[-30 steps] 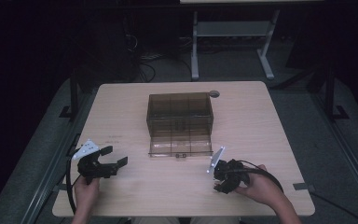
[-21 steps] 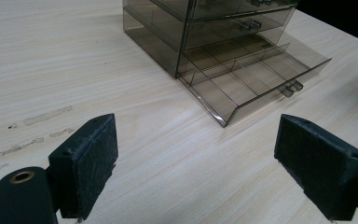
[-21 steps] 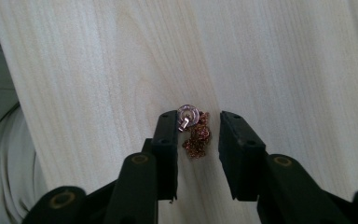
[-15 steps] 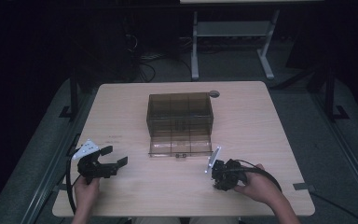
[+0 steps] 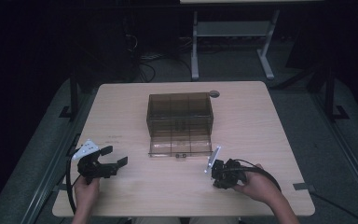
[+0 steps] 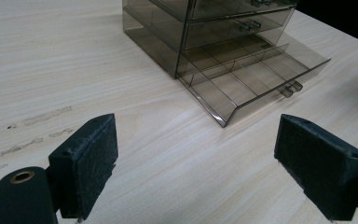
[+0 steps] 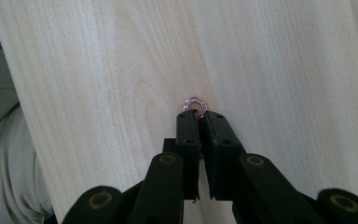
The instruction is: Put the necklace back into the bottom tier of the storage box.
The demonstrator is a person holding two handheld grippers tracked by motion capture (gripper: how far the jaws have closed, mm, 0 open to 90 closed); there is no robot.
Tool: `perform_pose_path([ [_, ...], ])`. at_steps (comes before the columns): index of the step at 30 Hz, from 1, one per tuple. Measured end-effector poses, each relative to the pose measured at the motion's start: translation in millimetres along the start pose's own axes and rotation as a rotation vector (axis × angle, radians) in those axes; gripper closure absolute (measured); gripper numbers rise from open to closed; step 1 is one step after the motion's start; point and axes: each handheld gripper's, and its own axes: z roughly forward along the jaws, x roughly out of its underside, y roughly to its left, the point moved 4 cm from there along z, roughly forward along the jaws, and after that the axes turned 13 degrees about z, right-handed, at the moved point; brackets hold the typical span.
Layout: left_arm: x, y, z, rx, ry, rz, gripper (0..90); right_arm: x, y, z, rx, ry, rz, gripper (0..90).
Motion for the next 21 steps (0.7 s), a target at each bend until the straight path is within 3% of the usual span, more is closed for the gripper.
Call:
perform_pose_path([
  [21,0.1,0.5,0.3,-0.002,-0.001,-0.001,12.9,2.6,-1.2,-5.5,-0.017,-0.037,0.007,85.6],
])
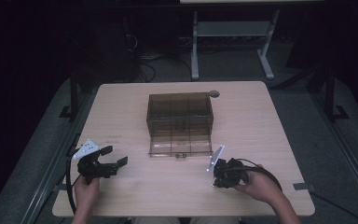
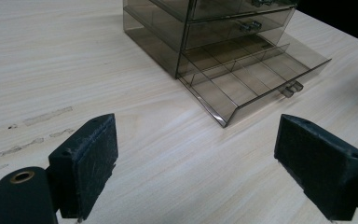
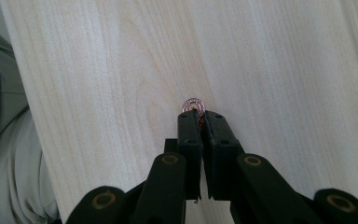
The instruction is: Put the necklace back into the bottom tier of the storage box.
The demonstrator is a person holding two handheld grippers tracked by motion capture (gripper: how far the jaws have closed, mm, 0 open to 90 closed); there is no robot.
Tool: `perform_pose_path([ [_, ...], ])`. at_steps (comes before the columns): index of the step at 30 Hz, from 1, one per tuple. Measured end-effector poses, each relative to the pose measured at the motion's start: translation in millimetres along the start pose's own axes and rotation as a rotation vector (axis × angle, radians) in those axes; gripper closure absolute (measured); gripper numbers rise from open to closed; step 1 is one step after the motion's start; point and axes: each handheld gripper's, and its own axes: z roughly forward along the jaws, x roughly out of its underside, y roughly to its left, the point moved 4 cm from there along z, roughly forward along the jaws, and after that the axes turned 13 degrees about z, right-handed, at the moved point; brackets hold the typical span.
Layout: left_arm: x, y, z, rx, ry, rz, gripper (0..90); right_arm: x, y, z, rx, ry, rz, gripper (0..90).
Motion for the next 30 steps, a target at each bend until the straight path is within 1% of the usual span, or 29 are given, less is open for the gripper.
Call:
perform_pose_path([
  [7,0.0,-0.1,-0.1,0.001,0.003,0.002,12.9,-2.2,0.5,-7.9,0.007,-0.016,-0.01,85.6],
  [9,0.1,-0.1,0.1,0.001,0.003,0.003,12.9,-2.5,1.1,-10.5,0.002,-0.02,-0.009,85.6],
  [17,0.1,0.2,0.0,0.001,0.005,0.004,12.9,-3.3,0.9,-18.3,0.004,-0.034,-0.011,85.5],
  [19,0.1,-0.3,0.4,0.002,0.003,0.002,12.9,-4.5,2.1,-24.5,0.001,-0.045,-0.017,85.5],
  [20,0.1,-0.3,0.4,0.002,0.003,0.002,12.9,-4.5,2.1,-24.5,0.001,-0.045,-0.017,85.5],
  [23,0.0,-0.4,0.3,0.003,0.006,0.002,12.9,-7.4,2.6,-33.2,0.014,-0.048,-0.03,85.4],
  [30,-0.2,-0.9,0.6,0.001,0.0,-0.007,12.9,-11.3,2.2,-43.5,0.011,-0.057,-0.035,85.4],
])
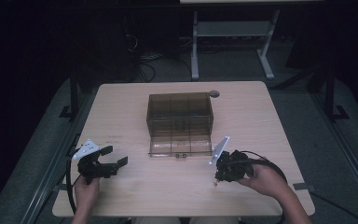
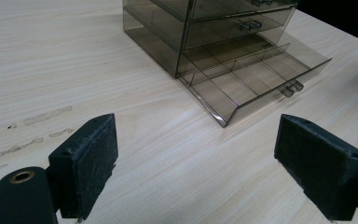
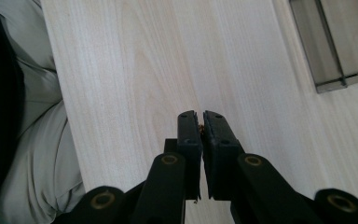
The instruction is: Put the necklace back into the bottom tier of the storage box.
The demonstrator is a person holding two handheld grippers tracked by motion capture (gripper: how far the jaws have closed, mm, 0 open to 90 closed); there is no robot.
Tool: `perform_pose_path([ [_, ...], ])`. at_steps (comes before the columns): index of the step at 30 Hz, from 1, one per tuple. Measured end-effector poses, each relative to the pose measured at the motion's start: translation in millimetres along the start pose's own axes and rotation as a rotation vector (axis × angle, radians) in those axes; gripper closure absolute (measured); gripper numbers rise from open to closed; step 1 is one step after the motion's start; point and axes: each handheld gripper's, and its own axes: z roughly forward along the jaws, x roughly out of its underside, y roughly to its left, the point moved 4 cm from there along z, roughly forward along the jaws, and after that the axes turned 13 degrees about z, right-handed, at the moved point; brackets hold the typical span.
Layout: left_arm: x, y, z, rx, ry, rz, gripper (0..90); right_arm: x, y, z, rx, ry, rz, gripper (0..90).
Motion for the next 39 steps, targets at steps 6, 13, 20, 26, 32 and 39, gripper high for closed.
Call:
perform_pose_path([
  [6,0.0,0.2,-0.2,0.0,0.003,-0.001,12.9,-6.5,-1.6,-10.4,0.002,-0.012,-0.01,85.3],
  [13,0.0,0.1,-0.2,0.0,0.004,0.0,12.9,-15.6,-5.1,-21.2,-0.007,-0.023,-0.016,85.3],
  [20,-0.1,0.0,-0.2,-0.001,0.0,0.0,12.9,-25.4,-11.3,-26.0,-0.027,-0.028,-0.011,85.3],
  [26,-0.3,-0.1,0.2,-0.002,-0.006,-0.007,12.9,-31.5,-17.6,-27.1,-0.034,-0.036,-0.003,85.3],
  [32,0.0,0.3,0.0,-0.003,-0.006,-0.007,12.9,-38.6,-24.8,-31.3,-0.043,-0.05,0.014,85.3],
  [39,0.2,1.2,-0.7,-0.003,0.0,0.004,12.9,-43.4,-32.1,-31.5,-0.051,-0.051,0.031,85.3],
])
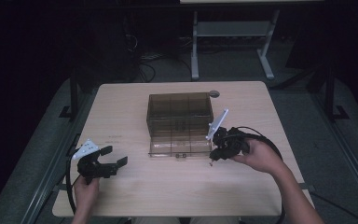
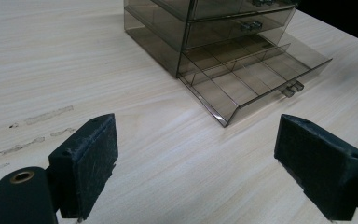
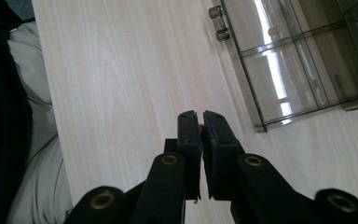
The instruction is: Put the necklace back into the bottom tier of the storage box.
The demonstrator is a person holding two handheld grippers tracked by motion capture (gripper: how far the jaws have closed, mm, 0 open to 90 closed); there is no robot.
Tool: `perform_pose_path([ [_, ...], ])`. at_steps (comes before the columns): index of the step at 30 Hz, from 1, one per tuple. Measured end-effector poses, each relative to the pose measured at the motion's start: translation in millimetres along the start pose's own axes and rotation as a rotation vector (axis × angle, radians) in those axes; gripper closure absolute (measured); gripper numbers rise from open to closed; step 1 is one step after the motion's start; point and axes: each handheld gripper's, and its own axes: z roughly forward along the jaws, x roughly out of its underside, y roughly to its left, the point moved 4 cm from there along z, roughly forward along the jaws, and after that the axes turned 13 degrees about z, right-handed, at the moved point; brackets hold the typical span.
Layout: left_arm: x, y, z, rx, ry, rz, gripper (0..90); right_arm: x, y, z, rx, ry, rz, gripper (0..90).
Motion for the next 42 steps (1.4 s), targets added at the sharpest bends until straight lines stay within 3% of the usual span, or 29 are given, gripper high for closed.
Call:
perform_pose_path([
  [42,-0.3,-0.3,-0.6,0.0,-0.004,-0.007,12.9,-32.6,-17.9,-17.0,0.011,0.008,0.004,85.2],
])
